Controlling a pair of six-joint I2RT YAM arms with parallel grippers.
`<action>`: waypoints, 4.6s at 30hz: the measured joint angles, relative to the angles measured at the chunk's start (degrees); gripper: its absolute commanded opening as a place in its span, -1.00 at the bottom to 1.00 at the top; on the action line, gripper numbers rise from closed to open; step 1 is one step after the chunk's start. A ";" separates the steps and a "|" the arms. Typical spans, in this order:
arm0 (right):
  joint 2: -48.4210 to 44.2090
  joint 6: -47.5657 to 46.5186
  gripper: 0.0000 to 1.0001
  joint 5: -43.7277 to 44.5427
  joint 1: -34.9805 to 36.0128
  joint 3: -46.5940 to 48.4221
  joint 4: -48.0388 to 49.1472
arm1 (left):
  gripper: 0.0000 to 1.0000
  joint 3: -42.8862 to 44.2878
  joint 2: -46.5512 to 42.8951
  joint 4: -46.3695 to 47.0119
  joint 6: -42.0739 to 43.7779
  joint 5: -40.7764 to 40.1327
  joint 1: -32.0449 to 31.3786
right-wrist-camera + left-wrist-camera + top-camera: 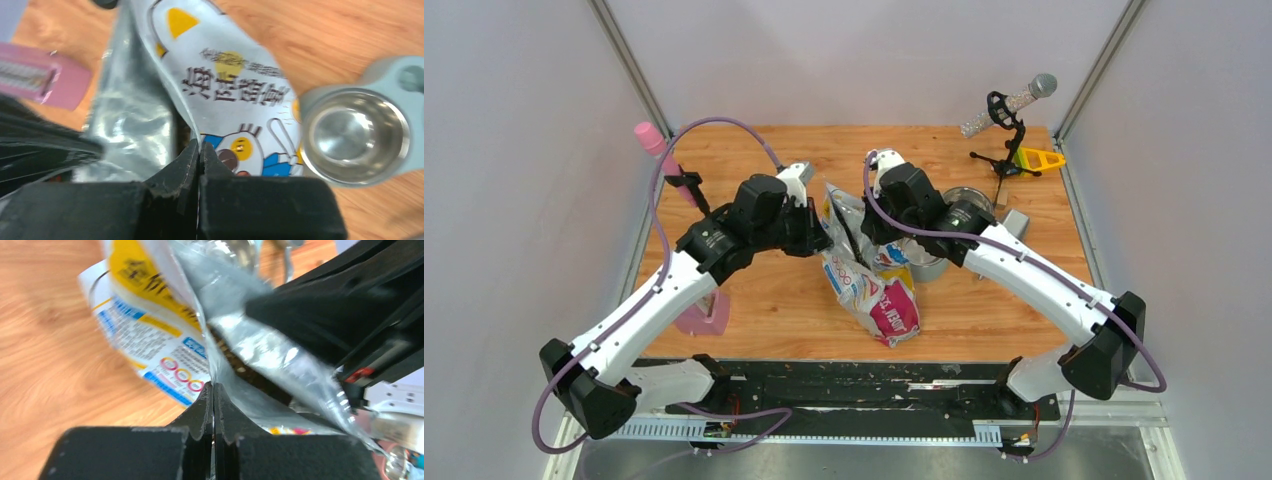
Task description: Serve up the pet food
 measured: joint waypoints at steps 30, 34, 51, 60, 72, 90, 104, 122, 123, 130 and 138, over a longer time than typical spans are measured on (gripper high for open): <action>-5.99 -5.49 -1.00 8.07 -0.15 -2.86 4.02 | 0.99 6.29 -0.59 -12.22 3.63 -19.19 0.35; -6.01 -5.92 -1.00 7.30 -0.15 -3.23 4.83 | 0.59 6.40 5.90 -11.52 4.24 -18.36 0.35; -4.00 -6.75 -1.00 1.62 -5.09 -1.36 8.63 | -1.00 16.00 12.98 -22.01 8.24 -36.13 2.29; -0.87 -5.16 -1.00 -1.38 -5.86 -0.02 14.36 | -1.00 27.63 19.37 -18.75 20.98 -36.46 9.42; 2.51 -0.50 0.99 -1.18 -12.74 0.52 15.15 | 0.22 40.04 35.45 -15.85 24.92 -31.39 12.98; -18.88 8.94 1.00 11.32 -22.88 -17.70 10.45 | 1.00 33.59 26.12 -11.21 22.58 -30.08 13.79; -26.47 22.67 0.90 14.12 -39.89 -40.02 -1.51 | 1.00 15.39 -4.48 -1.84 17.00 -24.26 13.75; -3.98 23.06 -1.00 17.70 -40.15 -41.46 11.80 | 1.00 3.89 -12.61 0.39 10.69 -23.87 13.75; -5.53 22.88 -1.00 17.79 -40.17 -41.46 11.50 | 1.00 3.89 -12.61 0.46 10.69 -23.85 13.75; -22.25 18.34 -1.00 15.65 -40.19 -40.98 6.86 | 1.00 3.89 -12.44 1.33 10.58 -21.53 13.75; -37.79 9.03 -1.00 2.49 -39.95 -34.45 3.67 | 1.00 3.89 -12.33 3.76 9.40 -15.54 13.75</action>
